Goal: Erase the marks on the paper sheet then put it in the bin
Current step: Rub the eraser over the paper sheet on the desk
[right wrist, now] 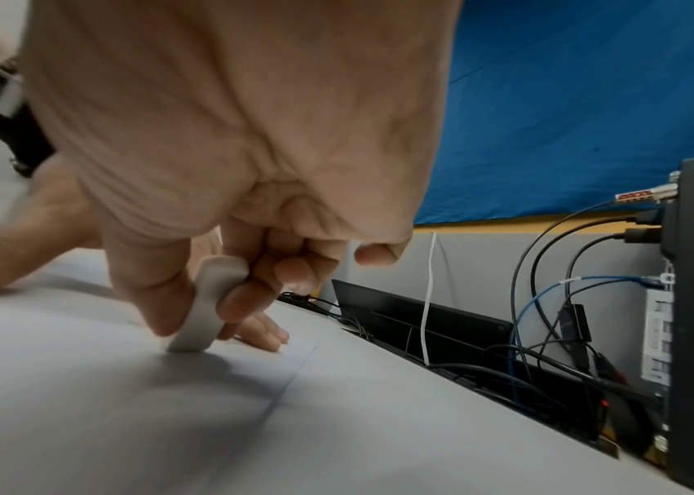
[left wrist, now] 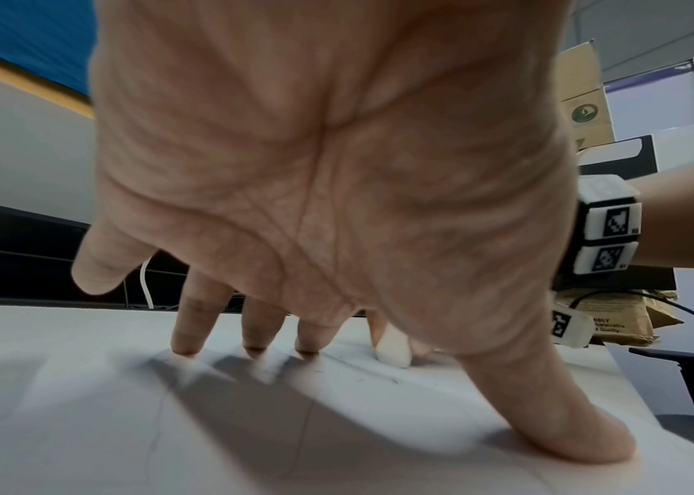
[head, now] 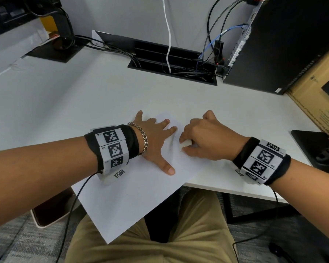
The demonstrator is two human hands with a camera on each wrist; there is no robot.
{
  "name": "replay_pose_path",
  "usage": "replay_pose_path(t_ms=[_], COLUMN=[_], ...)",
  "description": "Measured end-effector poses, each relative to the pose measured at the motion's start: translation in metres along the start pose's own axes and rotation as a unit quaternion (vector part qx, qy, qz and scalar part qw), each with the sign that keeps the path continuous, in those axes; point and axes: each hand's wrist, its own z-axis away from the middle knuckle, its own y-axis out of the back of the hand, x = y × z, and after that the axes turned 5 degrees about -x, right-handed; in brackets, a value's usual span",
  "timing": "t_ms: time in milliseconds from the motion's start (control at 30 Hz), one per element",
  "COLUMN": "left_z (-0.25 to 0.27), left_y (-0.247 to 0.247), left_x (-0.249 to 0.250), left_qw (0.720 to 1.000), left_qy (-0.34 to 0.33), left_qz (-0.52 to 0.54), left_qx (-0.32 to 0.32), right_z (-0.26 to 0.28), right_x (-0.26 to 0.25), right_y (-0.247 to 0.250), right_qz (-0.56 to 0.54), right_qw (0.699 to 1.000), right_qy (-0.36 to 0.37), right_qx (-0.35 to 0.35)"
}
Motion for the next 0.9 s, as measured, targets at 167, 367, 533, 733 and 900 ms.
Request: replay_pose_path(t_ms=[167,367,533,733,900], left_z=[0.000,-0.001,-0.001,-0.001,-0.001], left_y=[-0.001,0.000,-0.002,0.000,-0.001], left_x=[0.000,0.000,-0.001,0.000,0.000], left_qw=[1.000,1.000,1.000,1.000,1.000], left_qy=[0.002,0.003,0.003,0.000,0.002], left_qz=[-0.004,-0.008,-0.008,-0.013,-0.006], left_qx=[0.001,-0.002,-0.002,0.002,0.001], right_z=[0.004,0.003,0.011,0.008,0.017], right_x=[-0.007,-0.004,-0.011,-0.006,-0.014], right_y=[-0.006,-0.002,-0.008,-0.004,-0.009], right_qz=[0.006,-0.012,-0.017,-0.028,-0.041], right_qw=[1.000,1.000,1.000,0.999,0.999], right_qy=[-0.006,-0.015,0.006,-0.017,0.006], right_qx=[0.008,0.021,0.015,0.030,0.022])
